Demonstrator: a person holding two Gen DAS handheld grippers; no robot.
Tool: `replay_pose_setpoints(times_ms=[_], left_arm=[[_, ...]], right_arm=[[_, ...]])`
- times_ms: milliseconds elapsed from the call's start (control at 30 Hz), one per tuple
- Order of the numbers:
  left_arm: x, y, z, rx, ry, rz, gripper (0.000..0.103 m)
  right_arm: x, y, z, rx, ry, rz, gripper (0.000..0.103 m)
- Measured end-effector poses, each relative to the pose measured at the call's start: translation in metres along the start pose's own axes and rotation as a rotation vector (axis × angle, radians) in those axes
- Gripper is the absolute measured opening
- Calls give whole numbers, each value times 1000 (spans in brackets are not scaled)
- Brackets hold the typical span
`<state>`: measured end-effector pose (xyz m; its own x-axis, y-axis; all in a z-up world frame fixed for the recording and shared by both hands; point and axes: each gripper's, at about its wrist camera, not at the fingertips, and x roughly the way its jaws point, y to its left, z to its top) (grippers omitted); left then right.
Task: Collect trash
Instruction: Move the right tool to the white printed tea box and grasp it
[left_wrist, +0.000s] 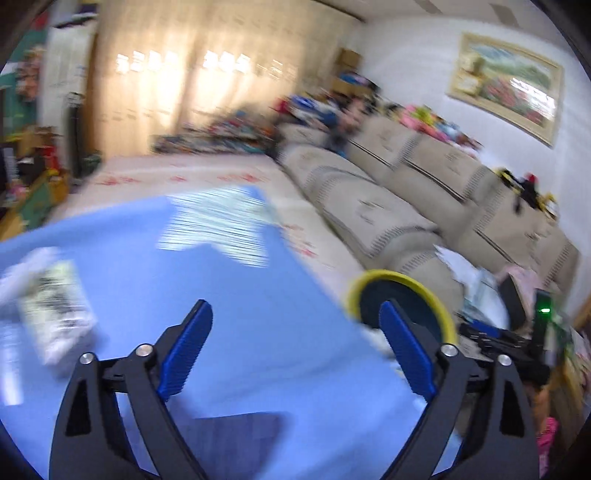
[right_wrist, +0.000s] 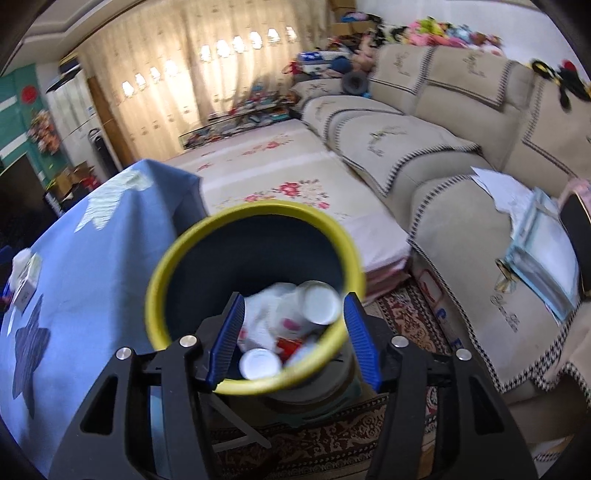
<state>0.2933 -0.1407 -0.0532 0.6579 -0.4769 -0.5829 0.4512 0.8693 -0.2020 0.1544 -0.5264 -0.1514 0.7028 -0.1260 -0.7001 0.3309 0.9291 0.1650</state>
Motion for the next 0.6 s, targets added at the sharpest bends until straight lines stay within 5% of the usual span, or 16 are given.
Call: replay_pose_setpoints(times_ms=[433,600], left_arm=[[-104,215,-46,-193,-176,482,97],[-128,267,-65,-315,-250,557,97]], right_arm=[[11,196,23,-301,40,226,66],[17,290,17,-442,72,367,76]])
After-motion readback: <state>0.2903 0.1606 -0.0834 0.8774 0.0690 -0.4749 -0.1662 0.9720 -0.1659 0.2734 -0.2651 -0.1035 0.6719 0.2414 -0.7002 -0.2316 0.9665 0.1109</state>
